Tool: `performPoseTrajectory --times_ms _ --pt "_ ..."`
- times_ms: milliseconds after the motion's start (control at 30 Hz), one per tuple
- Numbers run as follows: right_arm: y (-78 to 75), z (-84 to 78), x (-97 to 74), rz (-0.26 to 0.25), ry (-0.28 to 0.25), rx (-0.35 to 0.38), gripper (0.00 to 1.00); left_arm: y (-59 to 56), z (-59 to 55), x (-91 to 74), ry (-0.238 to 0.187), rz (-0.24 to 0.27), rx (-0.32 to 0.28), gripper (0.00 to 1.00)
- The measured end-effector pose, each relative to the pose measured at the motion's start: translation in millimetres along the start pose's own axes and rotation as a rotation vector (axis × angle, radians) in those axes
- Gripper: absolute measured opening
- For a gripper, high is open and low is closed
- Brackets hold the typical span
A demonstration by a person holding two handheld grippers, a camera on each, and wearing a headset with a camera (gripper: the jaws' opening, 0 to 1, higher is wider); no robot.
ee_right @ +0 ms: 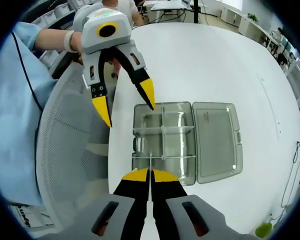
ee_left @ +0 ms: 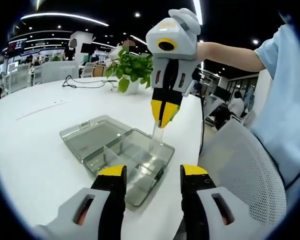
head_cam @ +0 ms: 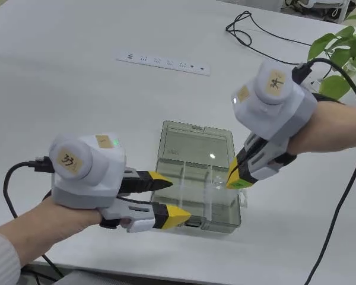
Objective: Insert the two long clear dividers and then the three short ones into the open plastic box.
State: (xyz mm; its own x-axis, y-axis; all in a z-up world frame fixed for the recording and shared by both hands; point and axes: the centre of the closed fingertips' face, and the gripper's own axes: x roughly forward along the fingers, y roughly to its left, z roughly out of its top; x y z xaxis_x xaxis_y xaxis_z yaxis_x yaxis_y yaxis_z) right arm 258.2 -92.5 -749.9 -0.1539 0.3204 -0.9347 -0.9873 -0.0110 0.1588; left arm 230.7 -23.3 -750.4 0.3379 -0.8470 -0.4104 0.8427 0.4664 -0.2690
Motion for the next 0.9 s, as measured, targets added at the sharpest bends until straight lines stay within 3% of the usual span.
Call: performPoseTrajectory --times_ms 133,467,900 --pt "-6.3 -3.9 -1.4 -0.026 0.026 -0.015 0.02 8.1 -3.9 -6.4 0.002 0.039 -0.017 0.58" --pt "-8.0 -9.5 1.3 -0.025 0.054 -0.015 0.02 26.4 -11.8 -21.7 -0.002 0.145 -0.042 0.92" --pt "-12.3 -9.3 4.0 -0.025 0.055 -0.016 0.02 29.4 -16.0 -22.5 -0.003 0.151 -0.068 0.9"
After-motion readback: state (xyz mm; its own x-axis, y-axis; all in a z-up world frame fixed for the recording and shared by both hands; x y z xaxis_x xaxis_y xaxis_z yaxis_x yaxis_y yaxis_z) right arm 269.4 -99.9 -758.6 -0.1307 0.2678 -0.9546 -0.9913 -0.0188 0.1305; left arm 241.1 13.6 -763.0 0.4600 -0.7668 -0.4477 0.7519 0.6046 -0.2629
